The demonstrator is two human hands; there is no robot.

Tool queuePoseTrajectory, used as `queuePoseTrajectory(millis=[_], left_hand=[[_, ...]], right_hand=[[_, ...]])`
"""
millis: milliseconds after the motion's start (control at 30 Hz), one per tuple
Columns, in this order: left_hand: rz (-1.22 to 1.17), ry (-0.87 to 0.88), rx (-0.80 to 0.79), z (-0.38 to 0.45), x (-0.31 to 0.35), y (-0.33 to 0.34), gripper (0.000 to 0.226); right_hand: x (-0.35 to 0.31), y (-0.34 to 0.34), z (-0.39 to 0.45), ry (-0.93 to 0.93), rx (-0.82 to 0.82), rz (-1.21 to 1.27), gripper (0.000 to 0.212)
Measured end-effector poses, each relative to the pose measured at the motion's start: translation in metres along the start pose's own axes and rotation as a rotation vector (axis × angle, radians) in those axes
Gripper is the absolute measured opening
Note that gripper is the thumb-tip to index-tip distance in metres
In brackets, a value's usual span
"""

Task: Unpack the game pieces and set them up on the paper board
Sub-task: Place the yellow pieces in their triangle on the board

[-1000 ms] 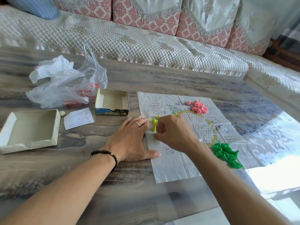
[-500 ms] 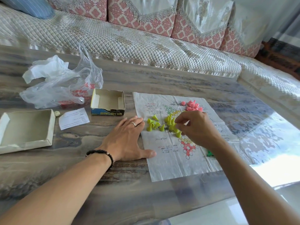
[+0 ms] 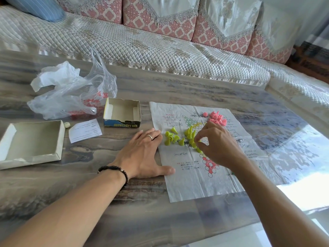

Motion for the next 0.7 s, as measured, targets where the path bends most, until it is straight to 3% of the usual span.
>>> queuePoseTrajectory(millis=[167, 467, 567, 700], left_hand=[[-0.004, 0.008, 0.019, 0.000, 0.000, 0.000, 0.113], [-0.006, 0.003, 0.026, 0.000, 0.000, 0.001, 0.110], [0.005, 0.005, 0.023, -0.001, 0.001, 0.000, 0.109], [0.010, 0.003, 0.027, -0.001, 0.001, -0.001, 0.110]], right_hand=[[-0.004, 0.003, 0.002, -0.013, -0.072, -0.044, 0.013], [-0.011, -0.002, 0.004, -0.025, -0.031, -0.023, 0.025], [-0.019, -0.006, 0.013, -0.048, 0.040, -0.012, 0.019], [-0.032, -0.002, 0.031, -0.017, -0.005, 0.013, 0.016]])
Point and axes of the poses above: each hand's wrist, its own z-axis towards the middle knuckle, its own y-axis out of the palm, x = y × z, the point moved 2 cm from there along z, towards the middle knuckle, and after that the axes turned 3 degrees about -x, right-handed, at the moved point
